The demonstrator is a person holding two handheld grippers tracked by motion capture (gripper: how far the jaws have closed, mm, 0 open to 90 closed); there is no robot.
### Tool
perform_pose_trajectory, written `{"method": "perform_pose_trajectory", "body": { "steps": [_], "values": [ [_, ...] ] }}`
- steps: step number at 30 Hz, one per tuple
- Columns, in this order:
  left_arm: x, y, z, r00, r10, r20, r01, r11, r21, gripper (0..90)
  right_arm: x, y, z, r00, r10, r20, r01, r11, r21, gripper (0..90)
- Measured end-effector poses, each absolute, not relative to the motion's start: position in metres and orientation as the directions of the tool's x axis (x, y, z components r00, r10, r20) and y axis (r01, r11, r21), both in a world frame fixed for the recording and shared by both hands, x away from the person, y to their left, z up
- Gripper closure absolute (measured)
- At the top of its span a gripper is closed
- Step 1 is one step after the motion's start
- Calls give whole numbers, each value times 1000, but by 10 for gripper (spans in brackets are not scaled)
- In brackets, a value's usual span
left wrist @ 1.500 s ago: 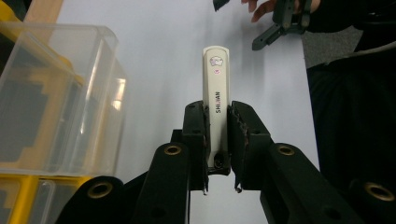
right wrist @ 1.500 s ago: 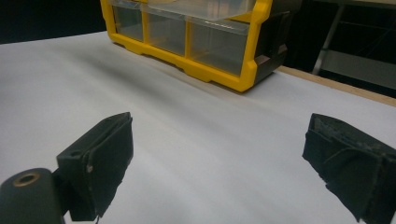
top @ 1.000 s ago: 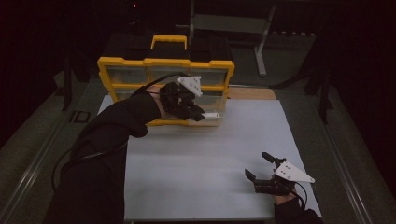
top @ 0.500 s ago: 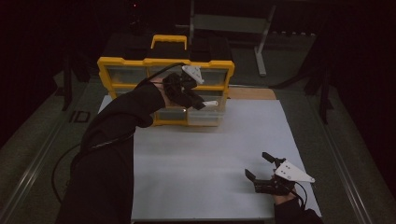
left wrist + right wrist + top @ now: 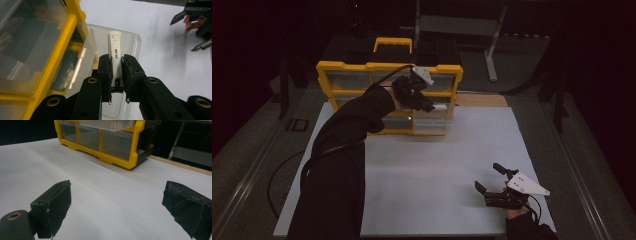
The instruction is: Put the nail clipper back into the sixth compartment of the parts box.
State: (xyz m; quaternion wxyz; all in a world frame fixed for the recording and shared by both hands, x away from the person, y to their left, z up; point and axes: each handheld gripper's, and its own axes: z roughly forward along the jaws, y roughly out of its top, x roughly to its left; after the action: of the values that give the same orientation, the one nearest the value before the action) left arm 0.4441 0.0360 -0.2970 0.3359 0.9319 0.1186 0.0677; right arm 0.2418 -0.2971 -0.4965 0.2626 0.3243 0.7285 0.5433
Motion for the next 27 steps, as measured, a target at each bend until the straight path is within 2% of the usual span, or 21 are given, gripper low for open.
{"method": "perform_pose_trajectory", "body": {
  "steps": [3,5,7,10,11,13,15,17,19,27],
  "values": [
    [449,36,-306,962,274,16,202,-745,635,772,242,-297,-497,-653,757,-31,186,200,962,87],
    [448,36,-310,960,281,13,207,-737,643,586,242,-297,-497,-654,755,-31,185,200,962,87],
    [448,36,-311,956,292,17,213,-732,647,468,242,-298,-497,-654,756,-32,185,201,962,87],
    [449,39,-310,943,332,-7,251,-699,669,341,242,-297,-497,-654,756,-32,185,201,962,87],
    [450,40,-308,944,329,-14,253,-697,671,310,242,-297,-497,-654,756,-30,186,200,962,87],
    [448,41,-308,954,298,-31,240,-696,677,183,242,-297,-497,-653,756,-30,188,200,962,87],
    [446,42,-308,957,287,-37,236,-700,674,144,242,-297,-497,-654,756,-29,188,200,962,87],
    [445,42,-309,958,286,-22,226,-706,672,67,242,-297,-497,-653,757,-31,187,201,962,87],
    [444,44,-311,957,290,-33,234,-693,682,9,241,-296,-496,-655,755,-30,186,200,962,87],
    [439,50,-314,956,294,-19,223,-678,700,8,242,-296,-497,-655,755,-37,183,206,961,87]
  ]
}}
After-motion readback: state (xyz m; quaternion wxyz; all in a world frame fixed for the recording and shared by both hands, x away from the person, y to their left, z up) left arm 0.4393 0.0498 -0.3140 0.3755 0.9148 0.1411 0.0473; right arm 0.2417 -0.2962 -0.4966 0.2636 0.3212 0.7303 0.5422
